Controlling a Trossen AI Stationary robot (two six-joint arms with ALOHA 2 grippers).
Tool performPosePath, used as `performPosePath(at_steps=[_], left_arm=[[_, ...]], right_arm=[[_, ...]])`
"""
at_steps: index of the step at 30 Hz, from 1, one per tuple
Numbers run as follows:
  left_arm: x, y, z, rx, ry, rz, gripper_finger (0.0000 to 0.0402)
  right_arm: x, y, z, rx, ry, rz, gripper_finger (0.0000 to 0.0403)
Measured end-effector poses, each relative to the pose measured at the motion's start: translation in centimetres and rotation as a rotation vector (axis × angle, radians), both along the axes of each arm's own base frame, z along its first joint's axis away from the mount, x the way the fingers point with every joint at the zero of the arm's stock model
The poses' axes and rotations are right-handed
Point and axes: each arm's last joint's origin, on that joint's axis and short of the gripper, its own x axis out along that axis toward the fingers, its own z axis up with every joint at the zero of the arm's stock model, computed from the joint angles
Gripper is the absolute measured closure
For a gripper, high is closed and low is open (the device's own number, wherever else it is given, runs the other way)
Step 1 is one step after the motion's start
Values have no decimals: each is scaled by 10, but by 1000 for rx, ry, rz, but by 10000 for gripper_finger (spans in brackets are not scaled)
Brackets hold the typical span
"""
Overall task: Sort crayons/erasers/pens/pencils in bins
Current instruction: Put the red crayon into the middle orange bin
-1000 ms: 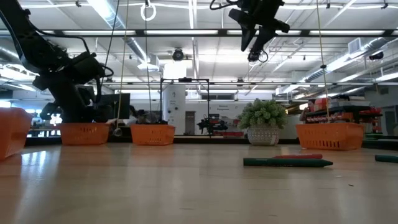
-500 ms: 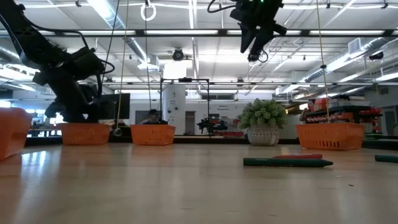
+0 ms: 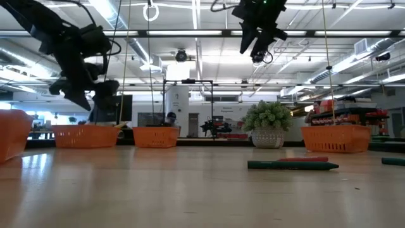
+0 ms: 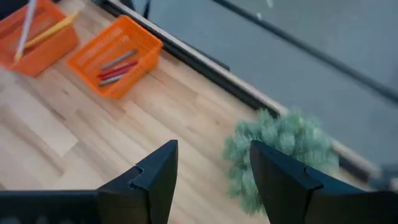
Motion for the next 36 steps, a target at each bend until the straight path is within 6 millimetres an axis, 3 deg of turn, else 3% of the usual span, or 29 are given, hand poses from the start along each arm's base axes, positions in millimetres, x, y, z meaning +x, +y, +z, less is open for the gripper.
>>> performPosePath(at_steps=[7,9,16,19,23,29,36], left_arm=[[1,3,13,17,-46,27,167],[3,3,23,11,-81,-12,170],[12,7,96,147,-125,-203,187],[12,4,113,104,-177,-270,196],[10,-1,127,50,-154,-340,208],[6,-5,139,21,-148,-362,218],[22,-22,168,22,-311,-713,230]], right_arm=[[0,1,-12,-18,13,-118,197],[1,4,-24,28,19,-136,197],[3,9,-87,310,35,-35,197],[-3,11,-115,447,65,27,197],[-10,24,-138,522,149,78,197],[-2,36,-138,505,96,103,197],[4,49,-132,528,82,177,197]])
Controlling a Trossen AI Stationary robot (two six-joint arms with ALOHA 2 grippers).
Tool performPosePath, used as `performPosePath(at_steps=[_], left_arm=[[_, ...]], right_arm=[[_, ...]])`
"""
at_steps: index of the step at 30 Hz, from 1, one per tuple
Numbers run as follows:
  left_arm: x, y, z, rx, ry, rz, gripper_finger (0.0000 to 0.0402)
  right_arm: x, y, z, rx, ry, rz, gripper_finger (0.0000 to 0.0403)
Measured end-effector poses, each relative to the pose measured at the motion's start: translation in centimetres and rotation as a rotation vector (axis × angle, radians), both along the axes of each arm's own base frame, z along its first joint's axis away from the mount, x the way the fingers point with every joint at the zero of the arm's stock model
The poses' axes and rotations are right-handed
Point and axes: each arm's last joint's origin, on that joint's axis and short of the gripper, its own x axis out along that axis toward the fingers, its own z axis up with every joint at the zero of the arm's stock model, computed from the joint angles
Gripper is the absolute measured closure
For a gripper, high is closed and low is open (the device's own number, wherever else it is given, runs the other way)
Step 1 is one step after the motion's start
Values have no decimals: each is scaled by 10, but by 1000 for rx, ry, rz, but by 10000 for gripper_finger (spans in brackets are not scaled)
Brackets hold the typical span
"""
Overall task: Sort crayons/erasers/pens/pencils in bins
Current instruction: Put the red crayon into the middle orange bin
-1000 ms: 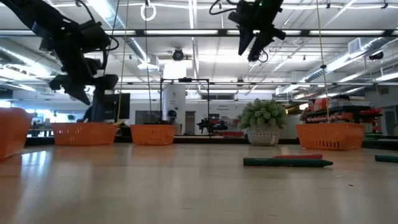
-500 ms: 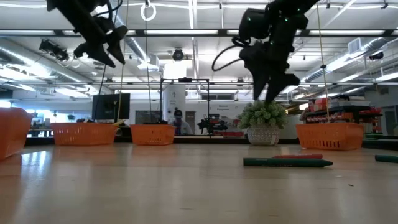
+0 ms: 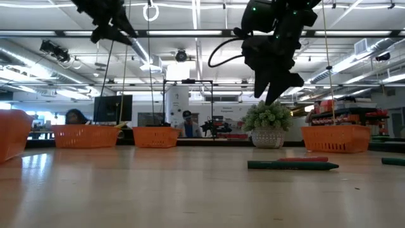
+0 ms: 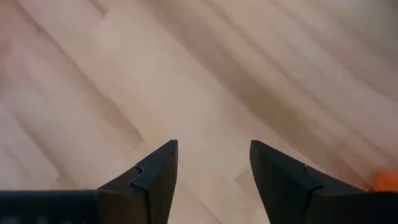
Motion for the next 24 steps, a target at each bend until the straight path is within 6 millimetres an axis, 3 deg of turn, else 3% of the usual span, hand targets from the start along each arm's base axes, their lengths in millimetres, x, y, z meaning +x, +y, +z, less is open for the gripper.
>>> performPosePath(at_steps=[7,12,18,24], left_arm=[[10,-26,16,35,17,-242,235],[14,-38,25,58,11,-326,235],[20,-53,22,25,21,-410,235],[24,-65,21,-6,7,-469,242]], right_arm=[[1,31,-5,-44,25,239,197],[-1,69,-13,-95,41,461,197],[-8,118,-20,-160,21,745,197],[-18,144,-39,-215,-2,802,197]])
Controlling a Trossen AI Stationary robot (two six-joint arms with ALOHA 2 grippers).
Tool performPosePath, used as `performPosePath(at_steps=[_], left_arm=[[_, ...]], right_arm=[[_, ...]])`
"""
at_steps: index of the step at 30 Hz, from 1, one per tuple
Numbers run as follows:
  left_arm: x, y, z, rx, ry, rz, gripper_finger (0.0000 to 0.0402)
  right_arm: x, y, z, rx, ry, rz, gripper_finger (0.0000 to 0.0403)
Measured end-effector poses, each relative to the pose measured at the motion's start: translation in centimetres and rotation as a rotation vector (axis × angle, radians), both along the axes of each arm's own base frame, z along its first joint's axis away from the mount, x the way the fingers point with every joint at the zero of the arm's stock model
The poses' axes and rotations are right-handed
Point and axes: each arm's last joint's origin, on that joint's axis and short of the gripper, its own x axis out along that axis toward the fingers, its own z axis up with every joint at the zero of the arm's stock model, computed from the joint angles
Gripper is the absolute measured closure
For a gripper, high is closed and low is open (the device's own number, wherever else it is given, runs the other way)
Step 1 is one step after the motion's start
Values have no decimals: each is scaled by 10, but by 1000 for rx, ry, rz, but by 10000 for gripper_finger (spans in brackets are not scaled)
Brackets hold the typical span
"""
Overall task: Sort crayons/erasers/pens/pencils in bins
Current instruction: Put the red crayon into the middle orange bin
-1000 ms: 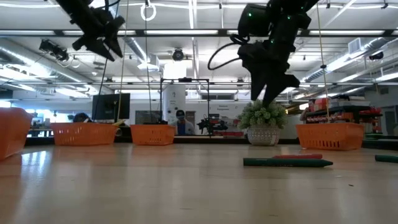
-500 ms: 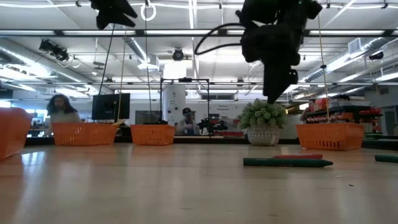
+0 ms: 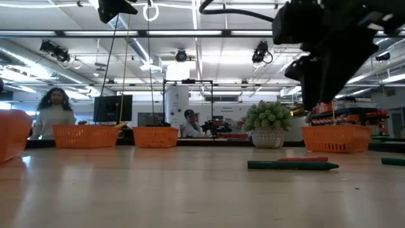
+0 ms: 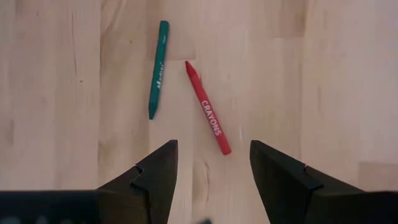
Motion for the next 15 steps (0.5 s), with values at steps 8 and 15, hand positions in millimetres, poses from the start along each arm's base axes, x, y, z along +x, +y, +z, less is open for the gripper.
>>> performPosePath(at_steps=[8,15], left_arm=[[4,-7,-1,-154,-19,42,263],[4,-14,10,-197,-53,34,277]], right_arm=[[-3,1,-20,-38,-94,-32,197],[1,1,-23,-49,-107,-77,197]])
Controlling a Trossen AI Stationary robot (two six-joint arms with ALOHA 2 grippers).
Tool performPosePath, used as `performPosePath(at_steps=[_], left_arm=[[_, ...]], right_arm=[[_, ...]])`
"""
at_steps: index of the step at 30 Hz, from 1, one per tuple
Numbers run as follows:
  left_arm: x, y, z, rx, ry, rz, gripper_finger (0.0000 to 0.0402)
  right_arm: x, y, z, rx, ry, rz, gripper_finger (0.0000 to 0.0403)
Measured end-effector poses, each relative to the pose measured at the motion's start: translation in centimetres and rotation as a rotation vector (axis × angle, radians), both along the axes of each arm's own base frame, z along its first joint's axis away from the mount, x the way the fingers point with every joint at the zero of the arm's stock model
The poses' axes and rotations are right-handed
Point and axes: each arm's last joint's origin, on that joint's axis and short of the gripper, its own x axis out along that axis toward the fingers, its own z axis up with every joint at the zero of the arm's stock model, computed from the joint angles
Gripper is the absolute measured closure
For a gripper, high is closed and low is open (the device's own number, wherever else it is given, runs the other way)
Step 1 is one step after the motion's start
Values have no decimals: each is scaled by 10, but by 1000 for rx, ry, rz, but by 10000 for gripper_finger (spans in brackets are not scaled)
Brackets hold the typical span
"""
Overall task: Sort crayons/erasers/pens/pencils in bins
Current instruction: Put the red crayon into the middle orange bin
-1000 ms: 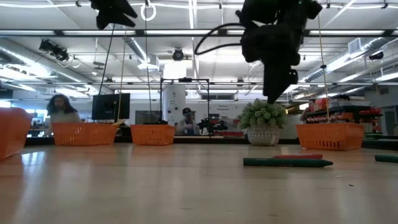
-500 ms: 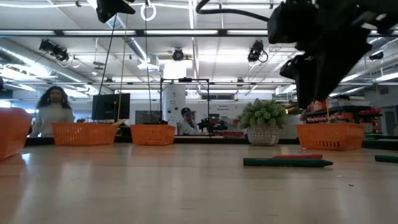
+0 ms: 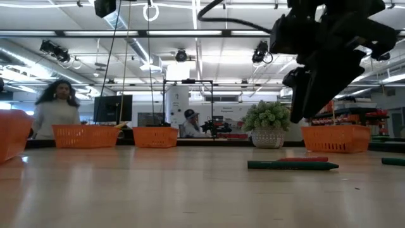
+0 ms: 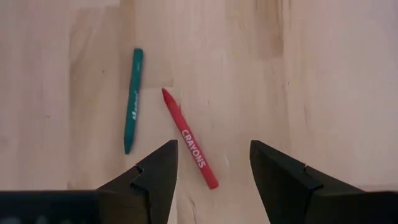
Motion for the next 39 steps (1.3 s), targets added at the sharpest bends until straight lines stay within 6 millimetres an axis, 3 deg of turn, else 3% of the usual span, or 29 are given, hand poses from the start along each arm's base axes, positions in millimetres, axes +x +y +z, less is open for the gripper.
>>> performPosePath(at_steps=[10,14,25,34,39], left_arm=[[1,-7,15,48,-36,38,281],[4,-7,14,89,-21,15,281],[18,-3,13,140,-23,46,281],[28,-8,8,92,-9,30,278],[29,-13,7,91,-4,3,284]], right_arm=[[32,16,-32,94,276,59,197],[43,17,-34,76,274,50,197],[39,17,-30,89,303,42,197],[40,14,-32,-19,276,107,197],[50,2,-27,-83,183,101,197]])
